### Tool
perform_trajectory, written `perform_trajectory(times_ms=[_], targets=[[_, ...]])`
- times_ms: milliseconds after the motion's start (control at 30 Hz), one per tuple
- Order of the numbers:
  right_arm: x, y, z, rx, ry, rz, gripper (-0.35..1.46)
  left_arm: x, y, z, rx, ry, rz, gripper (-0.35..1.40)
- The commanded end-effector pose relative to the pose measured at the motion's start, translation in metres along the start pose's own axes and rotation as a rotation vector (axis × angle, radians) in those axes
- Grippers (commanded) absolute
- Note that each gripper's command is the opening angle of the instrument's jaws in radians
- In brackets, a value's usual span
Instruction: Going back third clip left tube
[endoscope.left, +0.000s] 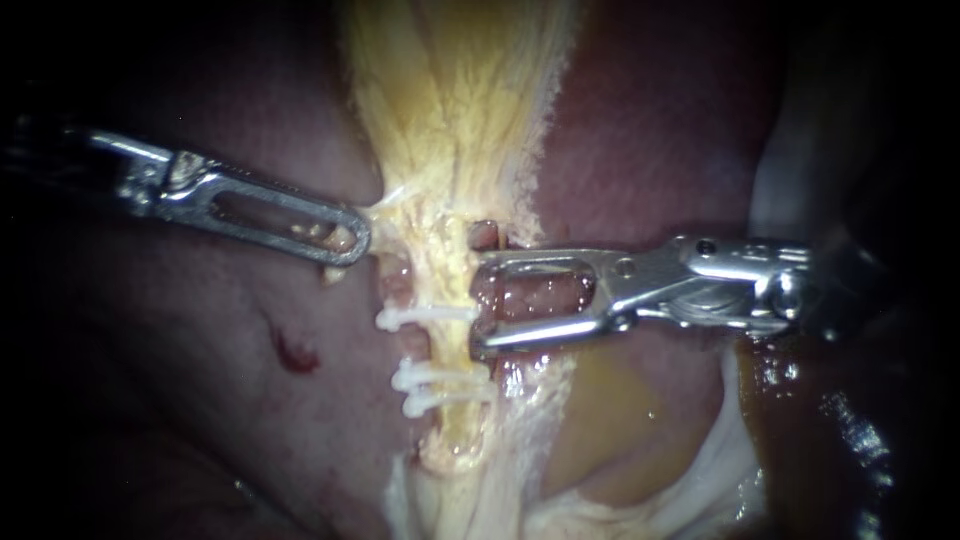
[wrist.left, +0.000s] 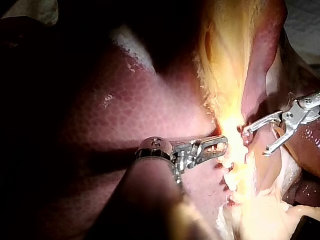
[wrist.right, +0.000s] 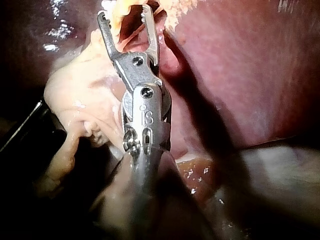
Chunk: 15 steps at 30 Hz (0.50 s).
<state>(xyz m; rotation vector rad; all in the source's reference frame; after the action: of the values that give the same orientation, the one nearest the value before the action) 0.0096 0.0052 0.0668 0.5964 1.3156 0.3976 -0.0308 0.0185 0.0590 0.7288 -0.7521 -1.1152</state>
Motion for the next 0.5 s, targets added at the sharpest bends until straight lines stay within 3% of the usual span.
perform_trajectory(times_ms=[33,233,500], targets=[[0.0002,-0.0001,-0.0006,-0.003,-0.006,-0.009,0.5,0.0,0.0,0.0,0.001,0.0,0.0,-0.35],[0.0018,-0.0013,-0.0045,-0.007,-0.028,-0.052,0.5,0.0,0.0,0.0,0.001,0.0,0.0,-0.35],[0.0034,-0.0028,-0.007,-0.004,-0.037,-0.083,0.5,0.0,0.0,0.0,0.001,0.0,0.0,-0.35]])
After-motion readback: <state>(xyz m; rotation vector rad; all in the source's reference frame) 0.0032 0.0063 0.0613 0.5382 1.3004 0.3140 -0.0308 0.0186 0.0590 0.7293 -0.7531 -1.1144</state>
